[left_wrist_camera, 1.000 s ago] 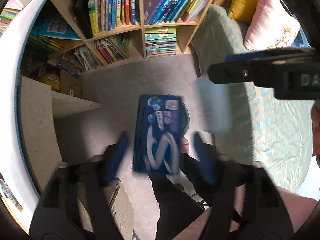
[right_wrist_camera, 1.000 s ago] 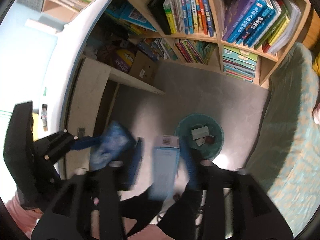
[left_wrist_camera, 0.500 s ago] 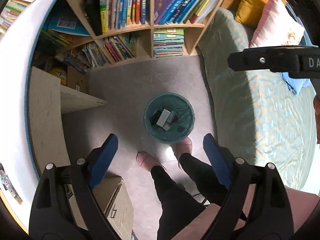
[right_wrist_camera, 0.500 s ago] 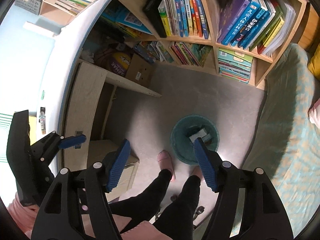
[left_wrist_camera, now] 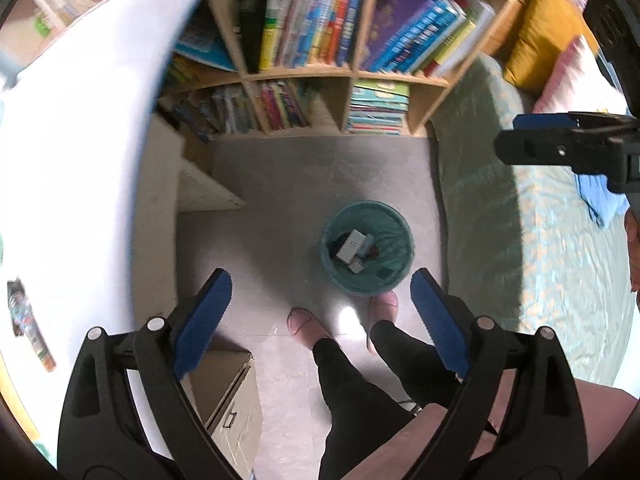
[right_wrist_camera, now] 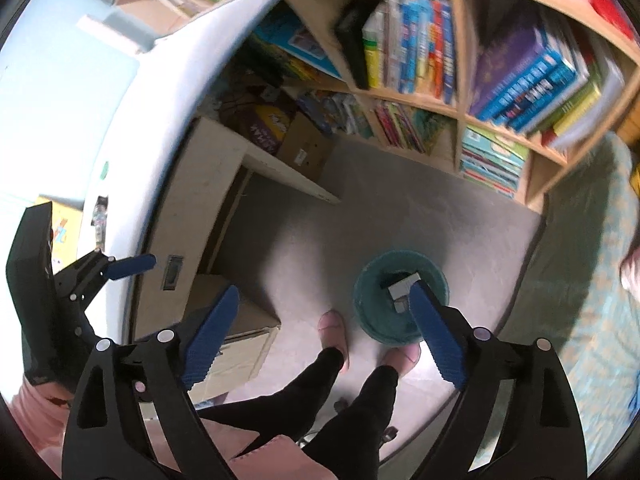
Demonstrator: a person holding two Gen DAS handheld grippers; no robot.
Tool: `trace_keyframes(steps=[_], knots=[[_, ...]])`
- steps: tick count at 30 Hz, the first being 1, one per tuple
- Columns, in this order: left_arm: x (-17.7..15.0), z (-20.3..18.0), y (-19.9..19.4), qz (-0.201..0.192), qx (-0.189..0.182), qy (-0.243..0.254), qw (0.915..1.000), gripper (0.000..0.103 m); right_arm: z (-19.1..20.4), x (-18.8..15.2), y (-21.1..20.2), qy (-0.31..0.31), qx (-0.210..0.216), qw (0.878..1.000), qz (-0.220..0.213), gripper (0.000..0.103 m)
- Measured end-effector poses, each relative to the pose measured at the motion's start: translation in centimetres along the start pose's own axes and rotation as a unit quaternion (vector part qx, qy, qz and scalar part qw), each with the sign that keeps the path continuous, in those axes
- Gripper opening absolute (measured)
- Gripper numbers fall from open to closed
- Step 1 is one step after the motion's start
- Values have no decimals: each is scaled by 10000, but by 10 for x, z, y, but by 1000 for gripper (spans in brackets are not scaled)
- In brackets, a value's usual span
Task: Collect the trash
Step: 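Move both open tools back over the table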
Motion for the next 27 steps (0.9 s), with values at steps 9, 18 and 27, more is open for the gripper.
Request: trace_keyframes(steps=[9, 18, 27], knots=[[-47, 77, -35, -158, 499, -1163, 9918, 92, 88, 15, 16, -1424, 148, 9896, 136, 88], [-111, 153, -62, -196, 931, -2293, 9687, 92, 188, 29, 44, -2565, 468, 9647, 359, 88], [-181, 232, -79, -177, 1206, -3196, 9397, 92, 272, 35, 76, -3319, 656, 9393, 578, 88]])
Point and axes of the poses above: each gripper's, at about its wrist camera, not at the fingertips, and y roughly the way its jaws point, z to its left, x to its top, the point moved 3 cm from there along y, roughly the way its jaws point, and after that the axes turned 9 degrees about y, right-handed, at the moved point
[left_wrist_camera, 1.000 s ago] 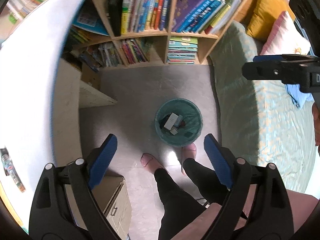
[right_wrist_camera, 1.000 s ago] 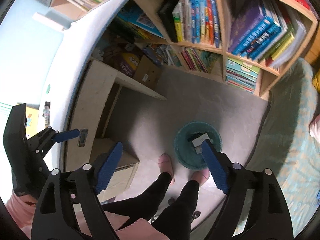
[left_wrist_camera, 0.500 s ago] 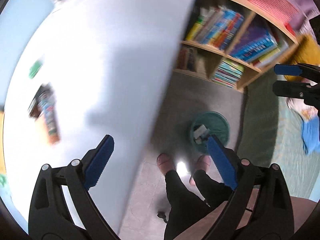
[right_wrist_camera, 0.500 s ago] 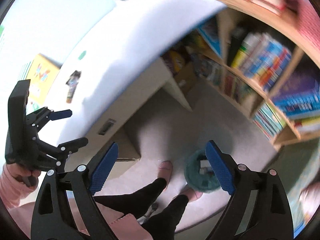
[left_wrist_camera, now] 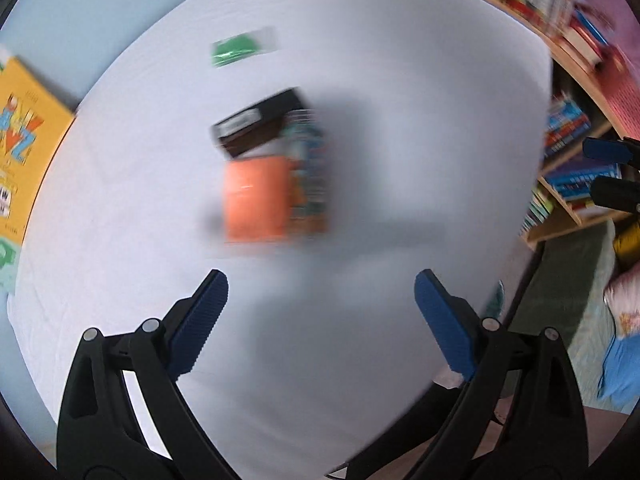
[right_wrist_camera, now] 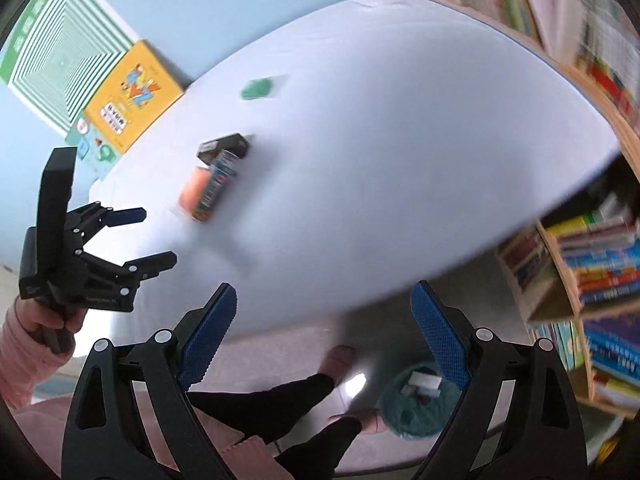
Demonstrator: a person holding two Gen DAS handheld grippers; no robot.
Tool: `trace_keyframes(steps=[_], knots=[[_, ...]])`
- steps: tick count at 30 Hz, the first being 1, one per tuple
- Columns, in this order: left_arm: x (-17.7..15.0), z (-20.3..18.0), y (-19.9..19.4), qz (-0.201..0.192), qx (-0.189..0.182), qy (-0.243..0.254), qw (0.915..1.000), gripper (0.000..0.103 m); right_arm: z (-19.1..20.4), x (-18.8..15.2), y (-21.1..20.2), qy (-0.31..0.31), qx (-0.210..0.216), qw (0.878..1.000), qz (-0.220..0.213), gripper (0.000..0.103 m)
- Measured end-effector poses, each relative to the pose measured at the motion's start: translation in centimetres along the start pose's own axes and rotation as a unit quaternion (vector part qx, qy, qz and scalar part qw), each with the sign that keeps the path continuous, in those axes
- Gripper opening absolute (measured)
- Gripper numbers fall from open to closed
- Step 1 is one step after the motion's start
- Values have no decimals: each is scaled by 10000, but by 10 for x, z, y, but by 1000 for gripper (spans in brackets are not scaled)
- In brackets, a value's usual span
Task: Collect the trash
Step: 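Move both open tools back over the table, then grasp the orange pack with the left tool while the right tool grasps the clear dinosaur jar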
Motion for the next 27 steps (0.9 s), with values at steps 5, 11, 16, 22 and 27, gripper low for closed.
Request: trace_keyframes(steps=[5, 11, 16, 22, 27], knots=[[0, 41, 9, 28, 51, -286, 9996, 92, 30, 25, 21, -334, 65, 9994, 112, 88], [5, 61, 21, 68, 17, -410, 9991, 92, 63, 53, 48, -732, 98, 9969, 266, 88], [11, 73, 31, 75, -136, -459, 9988, 92, 81, 68, 74, -583, 280, 9966, 505, 88], [22, 77, 41, 12, -351, -223, 9991, 89, 93, 82, 107, 69, 674, 9935, 911, 87], [29, 79, 53, 27, -588, -59, 9982, 84, 97, 89, 124, 430, 799, 9897, 1111, 76]])
Point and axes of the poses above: each gripper's, at about its wrist camera, not at the fingertips, and y roughly the way its jaws point, z to its left, x to its top, the point moved 3 cm from there along y, roughly the way its jaws point, and after that the axes turned 9 degrees about y, right-handed, at the moved point
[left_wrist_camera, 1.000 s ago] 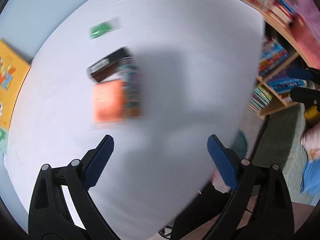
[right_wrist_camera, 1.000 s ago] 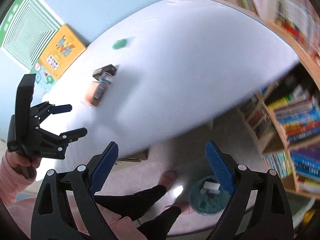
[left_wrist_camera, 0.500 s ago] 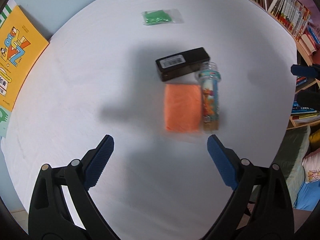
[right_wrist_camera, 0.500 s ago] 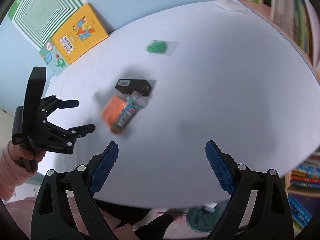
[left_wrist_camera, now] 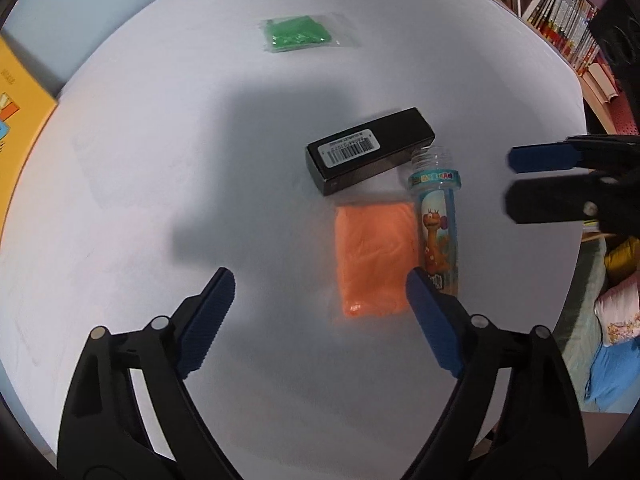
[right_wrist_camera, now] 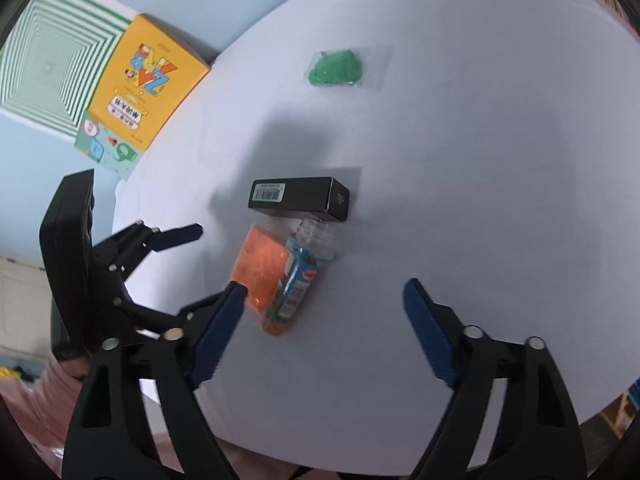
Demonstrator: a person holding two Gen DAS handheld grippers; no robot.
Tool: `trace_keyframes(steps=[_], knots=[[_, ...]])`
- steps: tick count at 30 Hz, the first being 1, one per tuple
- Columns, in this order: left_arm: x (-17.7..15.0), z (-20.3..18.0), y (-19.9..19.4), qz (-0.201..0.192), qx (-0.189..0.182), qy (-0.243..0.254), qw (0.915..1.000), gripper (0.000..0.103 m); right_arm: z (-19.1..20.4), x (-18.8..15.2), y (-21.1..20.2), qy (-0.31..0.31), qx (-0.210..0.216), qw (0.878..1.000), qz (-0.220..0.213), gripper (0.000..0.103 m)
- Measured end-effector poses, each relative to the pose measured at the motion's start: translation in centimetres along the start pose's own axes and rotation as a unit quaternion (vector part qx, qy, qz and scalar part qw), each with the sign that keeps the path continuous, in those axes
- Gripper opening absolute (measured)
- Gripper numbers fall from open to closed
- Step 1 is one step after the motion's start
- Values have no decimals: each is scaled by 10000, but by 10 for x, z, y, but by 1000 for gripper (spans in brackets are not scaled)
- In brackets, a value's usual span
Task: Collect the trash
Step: 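Grasp the orange pack with the left tool while the right tool grasps the clear dinosaur jar, then carry the orange pack and clear jar over the wastebasket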
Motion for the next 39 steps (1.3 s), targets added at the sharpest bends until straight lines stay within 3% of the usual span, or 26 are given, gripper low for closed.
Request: trace_keyframes(steps=[3, 8, 12, 13, 14, 17, 27, 35, 39], knots=[[3, -1, 4, -42, -233, 50, 9997, 83, 2, 4, 9, 189, 49, 9998, 95, 70], [8, -1, 14, -20, -573, 40, 9983, 74, 8, 10, 26, 388, -12, 9990, 228, 57], [12, -2, 16, -83, -644, 122, 9978, 72, 11, 14, 37, 558, -4, 9982, 197, 43], [13, -2, 16, -102, -653, 133, 9977, 68, 11, 16, 38, 568, -21, 9982, 179, 43], [20, 0, 19, -123, -656, 144, 9977, 60, 13, 18, 39, 566, -77, 9982, 168, 34], [24, 1, 18, -177, -693, 160, 9973, 40, 13, 20, 41, 570, -82, 9982, 157, 35], [19, 13, 16, -225, -786, 78, 9966, 35, 14, 16, 23, 505, -29, 9987, 28, 34], [13, 13, -2, -297, -689, 79, 9972, 22, 6, 5, -5, 596, 145, 9978, -256, 34], [19, 3, -7, -330, -595, 151, 9976, 20, 0, -3, -22, 645, 230, 9967, -428, 34]])
Point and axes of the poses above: each gripper's, at about its wrist camera, not at the fingertips, and y roughly the way its jaws point, z to its left, x to its top, the point moved 3 cm from there along y, roughly the way its jaws point, and after that the axes turned 9 degrees about y, right-handed, at the moved point
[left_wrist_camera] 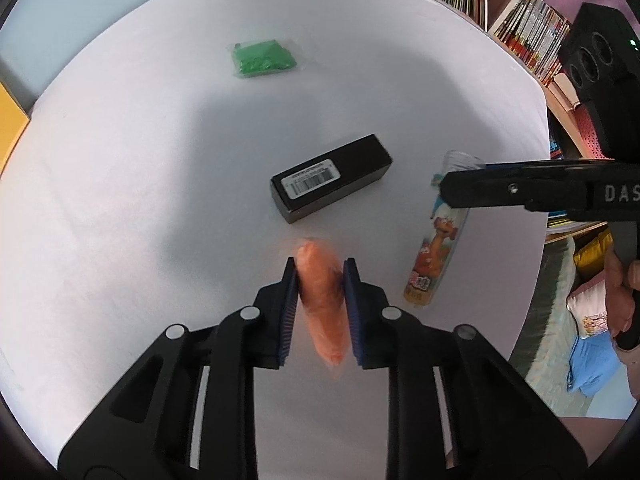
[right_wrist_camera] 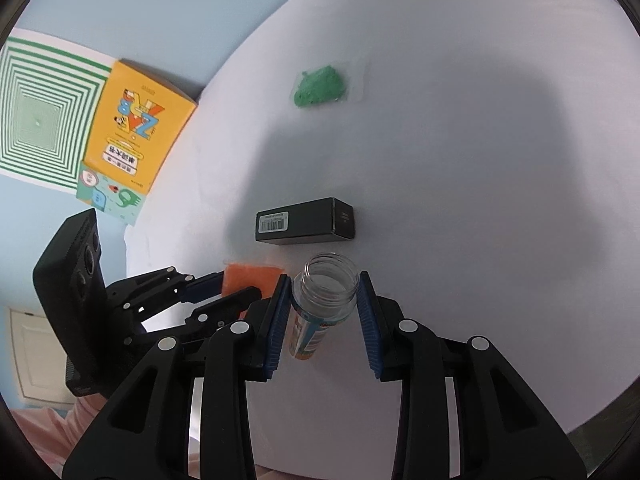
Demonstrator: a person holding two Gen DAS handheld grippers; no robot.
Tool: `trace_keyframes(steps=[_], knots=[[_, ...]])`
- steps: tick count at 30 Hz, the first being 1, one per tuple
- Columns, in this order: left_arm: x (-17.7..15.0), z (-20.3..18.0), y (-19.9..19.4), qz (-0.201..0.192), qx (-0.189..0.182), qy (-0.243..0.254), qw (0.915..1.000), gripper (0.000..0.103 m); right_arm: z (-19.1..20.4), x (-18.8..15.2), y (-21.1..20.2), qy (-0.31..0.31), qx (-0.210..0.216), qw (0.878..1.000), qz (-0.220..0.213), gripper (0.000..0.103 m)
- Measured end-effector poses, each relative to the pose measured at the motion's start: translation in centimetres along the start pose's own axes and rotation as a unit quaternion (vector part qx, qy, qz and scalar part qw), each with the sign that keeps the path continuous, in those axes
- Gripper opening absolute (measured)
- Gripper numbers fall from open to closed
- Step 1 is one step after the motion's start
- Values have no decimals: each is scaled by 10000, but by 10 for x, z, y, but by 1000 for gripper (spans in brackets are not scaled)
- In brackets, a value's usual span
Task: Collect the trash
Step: 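Carry the orange pack and clear jar over the wastebasket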
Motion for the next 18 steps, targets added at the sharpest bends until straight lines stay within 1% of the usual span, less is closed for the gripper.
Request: trace_keyframes(steps=[10, 14, 18], knots=[[5, -36, -15, -69, 126, 226, 9996, 20, -21, -20, -49, 203, 176, 9986, -463, 34], [5, -53, -20, -94, 136, 414, 9990, 20, -39, -34, -72, 319, 192, 9971, -664, 34], [8, -80, -21, -81, 140, 616, 9980, 20, -60, -50, -94, 449, 188, 9954, -825, 34]])
Point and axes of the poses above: each gripper's, at about its wrist camera, not at the fingertips, and y roughly the way its jaws point, z to its left, x to its top, the point moved 3 cm from there along y, roughly the way its jaws point, and after that the axes turned 9 degrees about y, right-handed, at the moved point
